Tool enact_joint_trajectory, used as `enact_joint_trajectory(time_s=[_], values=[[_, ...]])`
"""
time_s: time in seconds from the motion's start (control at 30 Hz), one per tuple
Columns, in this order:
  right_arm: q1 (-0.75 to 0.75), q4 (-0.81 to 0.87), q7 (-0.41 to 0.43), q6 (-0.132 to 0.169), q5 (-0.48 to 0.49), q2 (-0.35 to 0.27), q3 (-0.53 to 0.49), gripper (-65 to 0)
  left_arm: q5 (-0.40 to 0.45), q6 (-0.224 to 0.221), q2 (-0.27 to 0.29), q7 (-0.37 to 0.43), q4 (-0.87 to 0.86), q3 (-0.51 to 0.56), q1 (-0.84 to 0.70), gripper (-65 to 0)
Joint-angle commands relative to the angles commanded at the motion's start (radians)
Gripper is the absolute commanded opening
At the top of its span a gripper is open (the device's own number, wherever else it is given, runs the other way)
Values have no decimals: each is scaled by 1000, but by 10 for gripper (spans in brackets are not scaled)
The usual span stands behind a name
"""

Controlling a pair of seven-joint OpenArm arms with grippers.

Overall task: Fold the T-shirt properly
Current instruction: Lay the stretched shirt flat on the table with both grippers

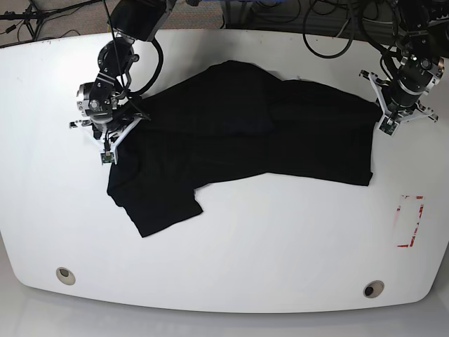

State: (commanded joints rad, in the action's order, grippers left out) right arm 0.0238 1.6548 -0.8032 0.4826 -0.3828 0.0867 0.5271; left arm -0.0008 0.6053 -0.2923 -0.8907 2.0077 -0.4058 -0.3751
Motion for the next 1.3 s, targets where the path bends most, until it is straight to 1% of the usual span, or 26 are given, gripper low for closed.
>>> enact_joint_trajectory(time_s=[0.1,0.13,0.17,0.2,0.27,0.3,0.33,0.37,0.43,0.47,0.5,0.63,0.7,0.8,0.97,1.07,1.1,1.13,1.3], values=[[-9,0,3,0,8,0,0,-650,0,0,0,0,0,-2,-5,-554],[-11,0,3,0,20,0,0,-650,0,0,0,0,0,-2,-6,-526],[-12,0,3,0,38,0,0,-650,0,0,2,0,0,-3,-12,-481],[-14,0,2,-2,46,0,0,-650,0,0,2,0,0,-3,-18,-460],[-15,0,0,-3,61,-2,0,-650,0,-2,2,0,0,-3,-40,-344],[-15,0,0,-3,63,-2,0,-650,0,-2,2,0,0,-3,-44,-311],[-15,0,0,-3,64,-2,0,-650,0,-2,2,0,0,-3,-51,-232],[-15,0,0,-3,64,-2,0,-650,0,-3,2,0,0,-3,-54,-185],[-15,0,0,-3,66,-2,0,-650,0,-3,5,0,0,-5,-66,-100],[-15,0,0,-3,66,-2,0,-650,-2,-3,5,0,0,-9,-71,-85],[-17,0,0,-3,66,-2,0,-650,-3,-3,5,0,0,-17,-74,-76],[-17,0,-2,-2,68,-2,0,-650,-9,-2,9,0,2,-55,-68,-79],[-17,0,-2,-2,68,-2,0,-650,-11,0,26,0,3,-72,-48,-79],[-17,0,-2,-2,68,0,0,-650,-12,0,43,0,5,-106,6,-78],[-17,0,2,-2,69,0,0,-650,-11,3,89,0,0,-187,155,-76],[-15,2,2,0,69,0,-2,-650,-9,49,104,0,0,-196,219,-76],[-15,2,2,0,69,0,-3,-650,-9,80,106,-2,-3,-199,242,-76],[-15,2,2,0,69,0,-3,-650,-9,93,106,-2,-9,-199,253,-76],[-12,2,2,0,69,2,-3,-650,-6,93,109,-20,-110,-199,358,-76]])
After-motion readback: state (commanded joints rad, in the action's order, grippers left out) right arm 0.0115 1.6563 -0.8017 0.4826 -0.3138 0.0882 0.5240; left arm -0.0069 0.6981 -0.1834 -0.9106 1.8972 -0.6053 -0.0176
